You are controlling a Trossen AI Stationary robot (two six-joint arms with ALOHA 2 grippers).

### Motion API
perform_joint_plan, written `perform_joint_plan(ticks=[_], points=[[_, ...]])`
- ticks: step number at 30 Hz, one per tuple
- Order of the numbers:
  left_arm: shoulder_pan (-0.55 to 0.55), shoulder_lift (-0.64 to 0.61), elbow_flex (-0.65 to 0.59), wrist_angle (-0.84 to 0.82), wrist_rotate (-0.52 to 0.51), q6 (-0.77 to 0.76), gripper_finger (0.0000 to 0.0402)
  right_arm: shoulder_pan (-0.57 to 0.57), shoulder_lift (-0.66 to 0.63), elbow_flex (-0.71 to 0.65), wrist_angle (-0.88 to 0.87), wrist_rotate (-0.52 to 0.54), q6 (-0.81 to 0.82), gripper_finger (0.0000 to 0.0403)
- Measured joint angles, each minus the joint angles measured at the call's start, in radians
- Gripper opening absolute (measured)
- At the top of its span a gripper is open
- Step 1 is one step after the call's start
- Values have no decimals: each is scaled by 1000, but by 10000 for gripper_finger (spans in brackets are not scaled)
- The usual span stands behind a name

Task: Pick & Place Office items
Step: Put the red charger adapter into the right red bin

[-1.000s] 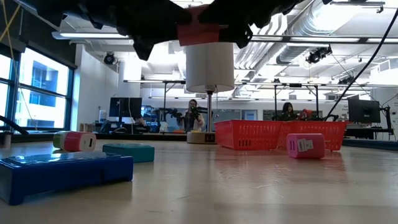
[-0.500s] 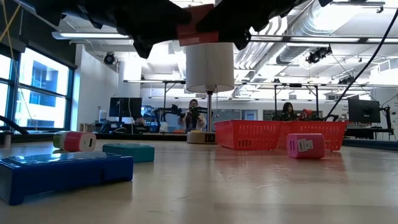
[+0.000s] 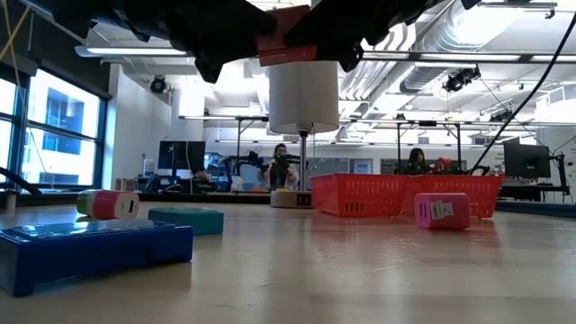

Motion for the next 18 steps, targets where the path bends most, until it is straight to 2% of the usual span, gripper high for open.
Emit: perform_joint_plan(ticks=[14, 18], points=[[0, 0, 1, -15, -2, -64, 137, 0, 0, 0, -2, -3, 6, 110], [0, 0, 1, -18, -4, -34, 158, 0, 0, 0, -3, -1, -1, 110]])
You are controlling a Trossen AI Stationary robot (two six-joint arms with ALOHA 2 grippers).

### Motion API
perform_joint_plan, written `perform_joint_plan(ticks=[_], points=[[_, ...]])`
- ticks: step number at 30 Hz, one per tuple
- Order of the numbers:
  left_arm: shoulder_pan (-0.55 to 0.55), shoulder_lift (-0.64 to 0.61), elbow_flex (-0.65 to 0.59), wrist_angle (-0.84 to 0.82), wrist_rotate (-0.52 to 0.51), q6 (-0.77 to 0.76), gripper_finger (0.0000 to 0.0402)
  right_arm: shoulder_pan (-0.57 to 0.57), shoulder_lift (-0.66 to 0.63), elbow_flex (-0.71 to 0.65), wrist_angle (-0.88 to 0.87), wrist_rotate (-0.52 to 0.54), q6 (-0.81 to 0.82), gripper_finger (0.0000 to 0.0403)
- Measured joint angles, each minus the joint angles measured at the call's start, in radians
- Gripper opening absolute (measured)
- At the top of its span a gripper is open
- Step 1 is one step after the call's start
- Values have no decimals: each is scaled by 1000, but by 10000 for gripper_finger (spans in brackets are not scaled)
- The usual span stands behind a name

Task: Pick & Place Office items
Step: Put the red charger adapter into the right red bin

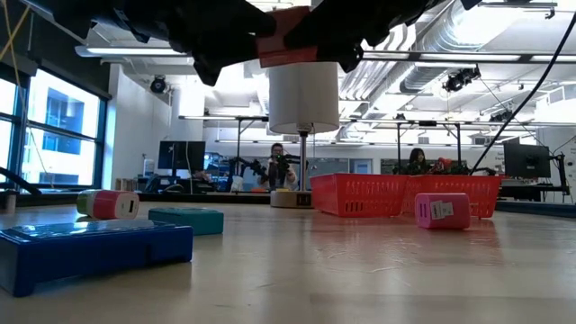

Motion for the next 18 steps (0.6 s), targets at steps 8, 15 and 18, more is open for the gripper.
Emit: perform_joint_plan(ticks=[8, 15, 18], points=[[0, -1, 0, -1, -5, 4, 270, 2, 0, 0, -16, -9, 0, 110], [0, -1, 0, 0, -41, 30, 318, 1, 0, 0, -11, -3, -13, 110], [0, -1, 0, 0, -44, 30, 319, 4, 0, 0, -14, -2, -15, 110]])
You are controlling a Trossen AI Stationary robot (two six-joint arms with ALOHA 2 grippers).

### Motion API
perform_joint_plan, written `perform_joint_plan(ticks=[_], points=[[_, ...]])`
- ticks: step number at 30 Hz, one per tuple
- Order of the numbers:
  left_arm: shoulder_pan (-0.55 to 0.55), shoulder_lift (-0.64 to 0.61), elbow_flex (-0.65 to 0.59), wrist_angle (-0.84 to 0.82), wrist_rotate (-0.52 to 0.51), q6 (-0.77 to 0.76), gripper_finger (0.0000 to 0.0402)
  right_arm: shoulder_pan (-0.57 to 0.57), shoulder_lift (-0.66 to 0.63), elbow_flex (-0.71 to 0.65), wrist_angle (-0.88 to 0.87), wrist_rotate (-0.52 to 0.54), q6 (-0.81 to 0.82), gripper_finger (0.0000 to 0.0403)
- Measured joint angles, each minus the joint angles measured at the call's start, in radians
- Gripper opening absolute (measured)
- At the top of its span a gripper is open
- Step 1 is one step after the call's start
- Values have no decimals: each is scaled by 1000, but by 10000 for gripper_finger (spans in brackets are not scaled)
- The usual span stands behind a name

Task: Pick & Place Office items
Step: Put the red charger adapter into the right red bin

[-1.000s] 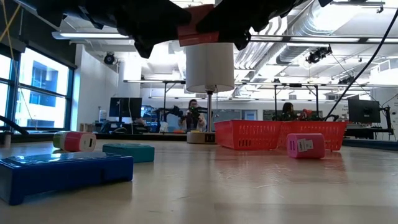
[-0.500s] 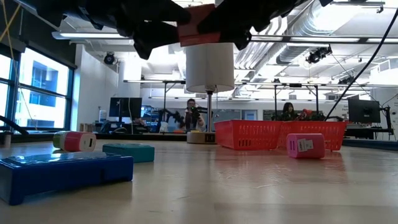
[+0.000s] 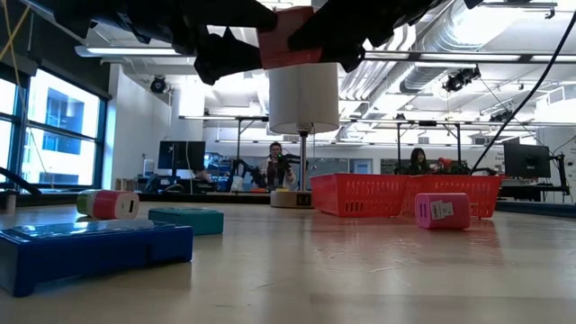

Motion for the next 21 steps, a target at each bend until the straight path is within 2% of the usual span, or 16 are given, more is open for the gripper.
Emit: perform_joint_plan(ticks=[11, 15, 21], points=[[-5, 0, 0, 0, 3, 148, 320, 31, 0, 0, -119, 30, 57, 110], [-5, 0, 0, 0, 3, 162, 320, 50, -9, 0, -222, 105, 107, 110], [-5, 0, 0, -1, 4, 161, 320, 59, -12, 0, -377, 118, 193, 110]])
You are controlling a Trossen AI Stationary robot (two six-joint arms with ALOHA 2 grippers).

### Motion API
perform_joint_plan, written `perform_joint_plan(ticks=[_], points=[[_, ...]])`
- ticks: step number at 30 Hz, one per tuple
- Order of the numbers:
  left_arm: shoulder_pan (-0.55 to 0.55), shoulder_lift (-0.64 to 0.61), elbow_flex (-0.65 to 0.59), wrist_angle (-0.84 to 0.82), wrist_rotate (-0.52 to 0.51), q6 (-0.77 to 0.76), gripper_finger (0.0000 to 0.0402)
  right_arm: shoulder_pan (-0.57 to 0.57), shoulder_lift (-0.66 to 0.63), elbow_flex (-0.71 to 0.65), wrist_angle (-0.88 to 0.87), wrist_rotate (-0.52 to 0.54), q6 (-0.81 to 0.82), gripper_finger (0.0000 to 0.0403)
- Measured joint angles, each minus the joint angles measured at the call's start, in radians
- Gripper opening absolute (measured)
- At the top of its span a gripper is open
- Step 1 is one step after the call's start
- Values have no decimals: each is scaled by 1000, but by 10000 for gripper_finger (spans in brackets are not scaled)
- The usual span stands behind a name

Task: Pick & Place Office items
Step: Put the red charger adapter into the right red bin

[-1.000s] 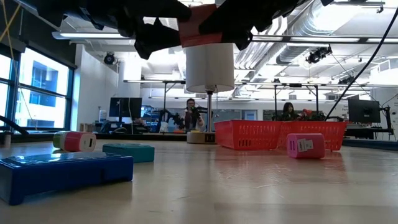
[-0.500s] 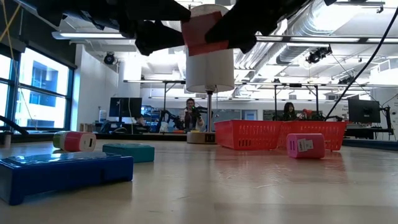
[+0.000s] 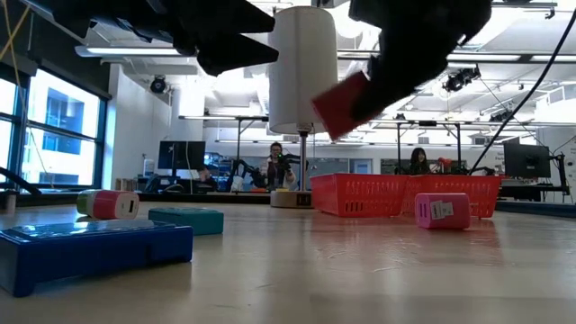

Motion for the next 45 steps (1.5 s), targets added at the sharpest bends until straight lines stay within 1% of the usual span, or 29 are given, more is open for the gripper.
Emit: perform_joint_plan(ticks=[5, 10, 12, 14, 16, 21, 24, 28, 31, 35, 40, 45], points=[[0, 0, 0, -10, 0, -1, 320, 0, -1, 16, -162, 84, 98, 110], [0, 0, 0, -18, 1, -3, 320, -1, -24, 76, -364, 220, 208, 112], [0, 0, 0, -19, 1, -3, 320, -1, -38, 93, -455, 244, 247, 109], [0, 0, 0, -33, 2, -3, 320, -5, -53, 110, -504, 274, 278, 109], [0, 0, 0, -41, 3, -3, 320, -7, -76, 113, -571, 301, 347, 109], [0, 0, 0, -54, 3, -27, 320, -34, -125, 113, -751, 324, 568, 109], [0, 0, 0, -59, 3, -45, 320, -50, -150, 112, -871, 318, 676, 109], [0, 0, 0, -65, 3, -48, 320, -82, -153, 112, -1007, 317, 769, 109], [0, 0, 0, -66, 3, -49, 320, -123, -152, 112, -1073, 325, 759, 109], [0, 0, 0, -69, 3, -74, 320, -182, -152, 112, -1067, 307, 698, 109], [0, 0, 0, -72, 3, -107, 320, -282, -151, 111, -1062, 221, 615, 109], [0, 0, 0, -107, 3, -113, 320, -366, -151, 111, -1011, 147, 530, 109]])
